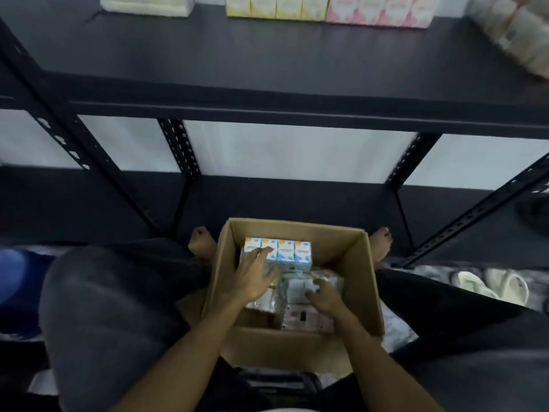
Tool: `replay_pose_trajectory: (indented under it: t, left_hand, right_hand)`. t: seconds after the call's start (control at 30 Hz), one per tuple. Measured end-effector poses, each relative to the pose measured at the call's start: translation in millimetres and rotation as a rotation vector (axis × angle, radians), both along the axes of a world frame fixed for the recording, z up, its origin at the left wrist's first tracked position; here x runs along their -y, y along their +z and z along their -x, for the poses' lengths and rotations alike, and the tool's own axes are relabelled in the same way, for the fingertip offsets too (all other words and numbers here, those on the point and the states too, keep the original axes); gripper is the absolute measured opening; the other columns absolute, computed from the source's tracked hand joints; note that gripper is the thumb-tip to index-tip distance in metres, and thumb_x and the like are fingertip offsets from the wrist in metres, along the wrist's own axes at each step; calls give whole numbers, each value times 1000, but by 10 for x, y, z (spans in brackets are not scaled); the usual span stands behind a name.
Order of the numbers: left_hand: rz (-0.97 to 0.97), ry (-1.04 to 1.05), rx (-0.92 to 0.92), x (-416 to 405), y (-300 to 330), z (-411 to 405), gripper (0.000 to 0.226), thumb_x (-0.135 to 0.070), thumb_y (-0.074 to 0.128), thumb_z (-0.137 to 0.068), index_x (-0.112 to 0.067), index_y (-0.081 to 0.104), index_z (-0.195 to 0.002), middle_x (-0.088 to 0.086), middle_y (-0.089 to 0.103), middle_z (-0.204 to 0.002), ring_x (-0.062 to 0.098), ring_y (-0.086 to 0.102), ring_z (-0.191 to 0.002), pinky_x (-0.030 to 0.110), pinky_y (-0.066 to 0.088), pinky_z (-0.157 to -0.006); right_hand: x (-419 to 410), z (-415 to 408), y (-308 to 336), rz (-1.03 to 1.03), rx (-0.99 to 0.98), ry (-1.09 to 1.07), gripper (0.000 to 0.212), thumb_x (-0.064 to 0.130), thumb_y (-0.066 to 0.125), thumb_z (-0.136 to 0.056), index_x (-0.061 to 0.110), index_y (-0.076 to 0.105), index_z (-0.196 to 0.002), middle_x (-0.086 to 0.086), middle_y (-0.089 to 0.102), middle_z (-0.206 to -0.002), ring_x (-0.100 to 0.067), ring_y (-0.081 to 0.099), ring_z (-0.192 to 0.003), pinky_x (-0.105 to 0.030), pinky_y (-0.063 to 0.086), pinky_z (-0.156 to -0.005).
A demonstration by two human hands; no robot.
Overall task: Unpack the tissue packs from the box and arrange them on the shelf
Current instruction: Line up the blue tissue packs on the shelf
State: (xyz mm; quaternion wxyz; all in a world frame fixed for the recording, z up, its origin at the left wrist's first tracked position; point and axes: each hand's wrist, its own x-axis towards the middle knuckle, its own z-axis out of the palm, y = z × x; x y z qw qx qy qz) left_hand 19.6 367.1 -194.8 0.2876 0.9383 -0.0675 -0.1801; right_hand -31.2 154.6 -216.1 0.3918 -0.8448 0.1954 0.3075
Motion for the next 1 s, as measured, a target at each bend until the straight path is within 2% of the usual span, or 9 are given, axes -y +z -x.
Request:
replay_pose_trajectory:
  t: [0.17, 0.23, 0.37, 0.47, 0.67, 0.73, 0.8, 0.9, 1.0]
  left_hand:
    - [-96, 23, -39, -12, -333, -3, 63, -31, 62, -97, -18, 39, -154, 10, 39, -156, 33, 34, -142, 42, 37, -112]
    - [-116, 64, 11, 17, -336, -126, 64, -38, 60, -98, -20, 36, -154, 11, 32, -160, 35, 31, -144, 47, 37, -112]
    - [-91, 299, 13, 75, -363, -440, 70, -45, 58, -98, -13, 32, -154, 16, 34, -156, 39, 37, -138, 50, 37, -112]
    - [-98, 352, -89, 82, -538, -642, 79, -52, 62, -95, -9, 29, -153, 19, 37, -152, 40, 42, -136, 52, 42, -106]
    - [33, 407, -166, 7, -721, -789, 77, -36, 85, -81, -12, 38, -137, 18, 42, -139, 37, 51, -125, 51, 48, -101]
    - [8, 377, -194, -35, -744, -734, 88, -36, 89, -74, -19, 38, -144, 17, 35, -143, 36, 49, -127, 49, 46, -105]
    - [-104, 277, -245, -56, -758, -662, 91, -40, 90, -73, -25, 41, -148, 18, 26, -150, 37, 44, -132, 49, 42, -111]
    - [-320, 113, -220, -79, -717, -601, 82, -48, 84, -77, -23, 46, -146, 20, 29, -149, 38, 35, -135, 48, 37, -113]
    - [-407, -58, -183, -54, -735, -603, 70, -37, 81, -80, -14, 48, -137, 17, 29, -150, 36, 36, -134, 43, 38, -109]
  right_hand:
    - [-38, 86, -105, 69, -299, 307, 36, 27, 54, -102, 4, 61, -128, -16, 64, -123, -28, 61, -107, -33, 46, -82]
    - [-80, -31, -166, 5, -243, 190, 32, 27, 54, -101, 1, 63, -118, -16, 65, -109, -29, 63, -94, -37, 50, -82]
    - [-68, -181, -307, -14, -175, 41, 40, 24, 54, -101, -3, 55, -130, -22, 64, -122, -35, 62, -110, -42, 50, -93]
    - [27, -154, -482, 18, -134, -76, 34, 19, 54, -99, -2, 57, -125, -24, 65, -120, -37, 62, -109, -40, 49, -87]
    - [256, -340, -763, 152, 120, -221, 32, 15, 55, -91, 1, 67, -117, -22, 69, -119, -37, 64, -114, -38, 49, -96]
    - [325, -532, -856, 161, 217, -215, 36, 14, 58, -88, 1, 66, -120, -23, 68, -120, -38, 63, -116, -39, 47, -102]
    - [424, -709, -971, 102, 131, -163, 52, 21, 65, -86, 5, 58, -135, -20, 64, -129, -38, 59, -122, -41, 44, -106]
    - [591, -862, -1162, 74, -40, -25, 81, 35, 71, -84, 27, 34, -155, -13, 56, -141, -34, 52, -131, -44, 42, -110]
    - [723, -935, -1229, 107, -79, 121, 82, 30, 68, -87, 30, 27, -158, -16, 53, -144, -38, 51, -131, -43, 40, -111]
